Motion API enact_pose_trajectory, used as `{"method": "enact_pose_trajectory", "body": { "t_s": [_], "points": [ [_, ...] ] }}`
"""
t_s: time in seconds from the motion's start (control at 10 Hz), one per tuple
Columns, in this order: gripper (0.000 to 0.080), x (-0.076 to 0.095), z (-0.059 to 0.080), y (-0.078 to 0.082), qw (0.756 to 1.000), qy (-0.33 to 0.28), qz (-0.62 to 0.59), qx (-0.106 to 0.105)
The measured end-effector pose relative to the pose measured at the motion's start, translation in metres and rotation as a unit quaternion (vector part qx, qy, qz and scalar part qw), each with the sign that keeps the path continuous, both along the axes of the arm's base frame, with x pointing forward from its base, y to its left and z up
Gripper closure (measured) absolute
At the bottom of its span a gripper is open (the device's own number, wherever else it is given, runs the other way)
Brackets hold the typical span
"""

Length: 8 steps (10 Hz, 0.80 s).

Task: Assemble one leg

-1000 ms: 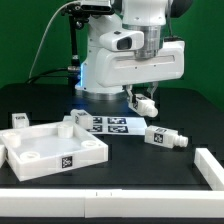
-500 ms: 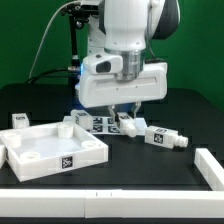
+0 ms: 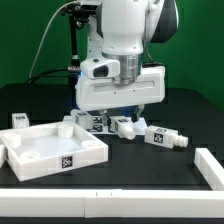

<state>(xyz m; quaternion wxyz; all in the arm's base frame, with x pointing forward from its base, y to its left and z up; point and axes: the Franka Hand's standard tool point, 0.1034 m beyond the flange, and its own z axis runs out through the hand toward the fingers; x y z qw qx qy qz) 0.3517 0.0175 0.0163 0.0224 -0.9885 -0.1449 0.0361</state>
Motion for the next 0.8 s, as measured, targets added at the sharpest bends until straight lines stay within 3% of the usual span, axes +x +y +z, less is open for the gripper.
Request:
{"method": "enact_pose_trajectory", "body": {
  "t_s": [0.1, 0.2, 0.4, 0.6, 0.8],
  "points": [
    [0.0176, -0.001, 0.016, -0.007, 1.0, 0.012, 0.011, 0.003],
    [0.0155, 0.003, 0.038, -0.016, 1.0, 0.015, 0.012, 0.006],
    [0.0151, 0.014, 0.069, -0.042, 0.999, 0.017, 0.026, 0.014],
    [0.015, 0.011, 0.066, -0.075, 0.998, 0.009, 0.05, 0.028],
    [0.015, 0.012, 0.066, -0.07, 0.999, 0.01, 0.045, 0.026]
  ]
}}
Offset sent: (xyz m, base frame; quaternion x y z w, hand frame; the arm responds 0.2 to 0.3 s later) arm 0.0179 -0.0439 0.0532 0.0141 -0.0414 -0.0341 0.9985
